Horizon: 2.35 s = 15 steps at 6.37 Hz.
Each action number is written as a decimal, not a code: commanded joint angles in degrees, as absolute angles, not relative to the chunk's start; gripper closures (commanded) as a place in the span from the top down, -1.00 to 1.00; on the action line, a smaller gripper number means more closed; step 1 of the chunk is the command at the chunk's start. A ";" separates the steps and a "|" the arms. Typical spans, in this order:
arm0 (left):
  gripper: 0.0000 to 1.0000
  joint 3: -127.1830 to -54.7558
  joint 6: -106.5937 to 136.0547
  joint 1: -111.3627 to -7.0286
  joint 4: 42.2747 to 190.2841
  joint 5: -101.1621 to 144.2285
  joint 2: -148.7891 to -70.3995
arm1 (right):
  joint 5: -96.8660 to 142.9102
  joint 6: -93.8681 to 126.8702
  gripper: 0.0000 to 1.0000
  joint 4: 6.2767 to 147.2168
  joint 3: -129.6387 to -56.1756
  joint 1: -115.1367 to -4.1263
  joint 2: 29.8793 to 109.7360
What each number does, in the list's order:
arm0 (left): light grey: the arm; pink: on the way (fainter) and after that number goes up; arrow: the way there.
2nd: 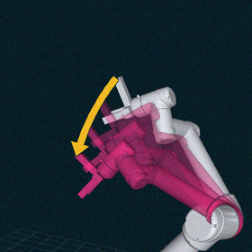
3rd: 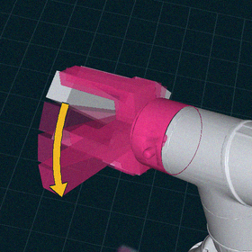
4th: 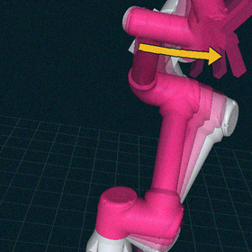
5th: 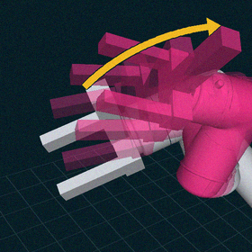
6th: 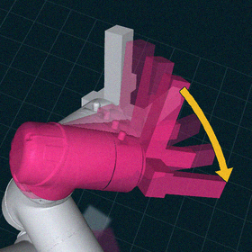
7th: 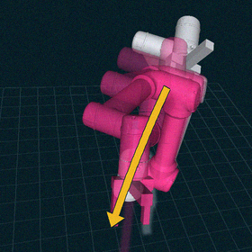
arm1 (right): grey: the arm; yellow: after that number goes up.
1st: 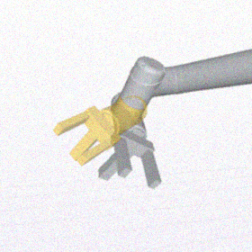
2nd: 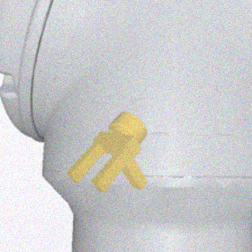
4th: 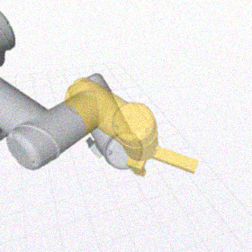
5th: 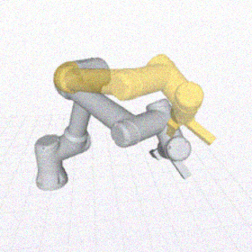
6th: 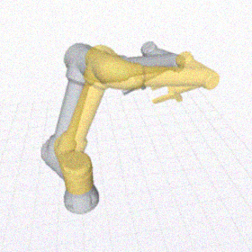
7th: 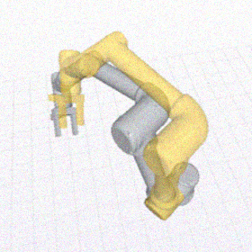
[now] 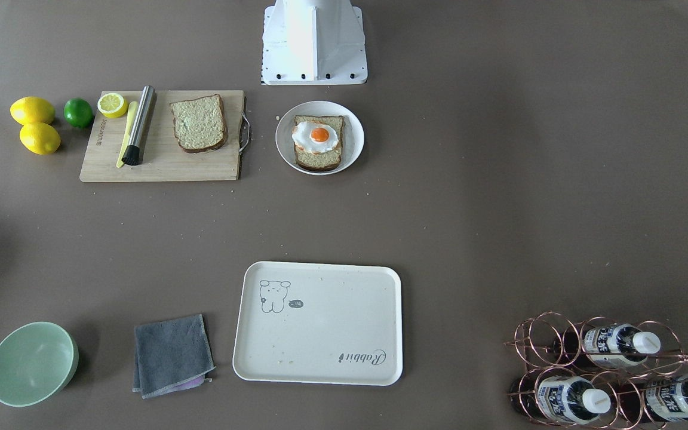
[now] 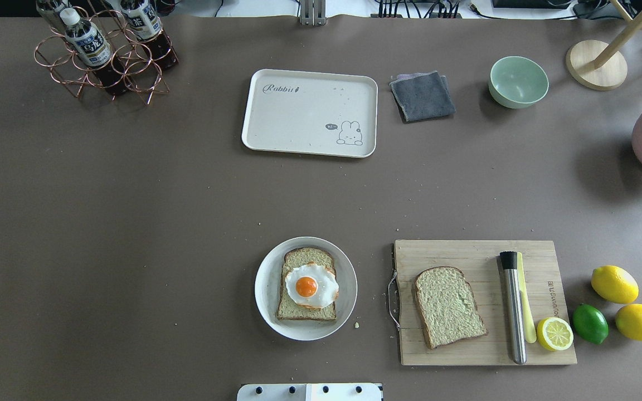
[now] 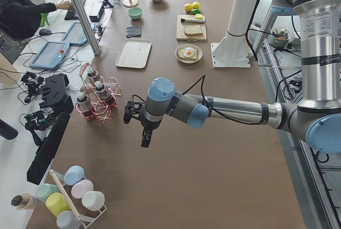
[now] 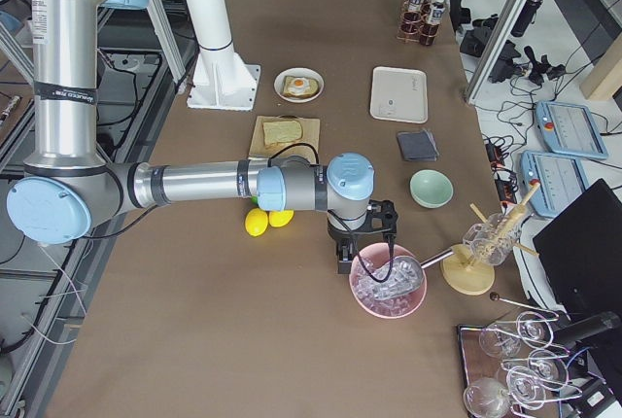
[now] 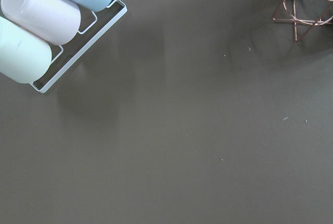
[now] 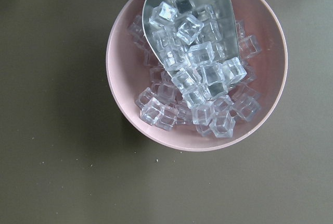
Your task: Make sandwich and place on tray
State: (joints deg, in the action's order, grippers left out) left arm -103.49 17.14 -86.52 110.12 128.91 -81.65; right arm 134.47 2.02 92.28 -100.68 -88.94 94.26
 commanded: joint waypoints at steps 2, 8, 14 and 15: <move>0.95 -103.54 17.23 -85.96 110.48 129.02 -81.65 | 134.47 2.02 0.99 92.28 -100.81 -88.95 94.13; 0.95 -103.36 17.75 -84.21 110.48 130.33 -82.35 | 134.56 2.02 0.99 92.20 -101.07 -88.95 93.96; 0.95 -102.39 18.02 -84.20 109.87 130.25 -83.76 | 134.47 2.11 0.99 92.29 -100.64 -88.86 93.87; 0.95 -102.39 17.93 -84.20 109.95 130.34 -83.76 | 134.56 2.20 0.99 92.29 -100.81 -88.94 93.95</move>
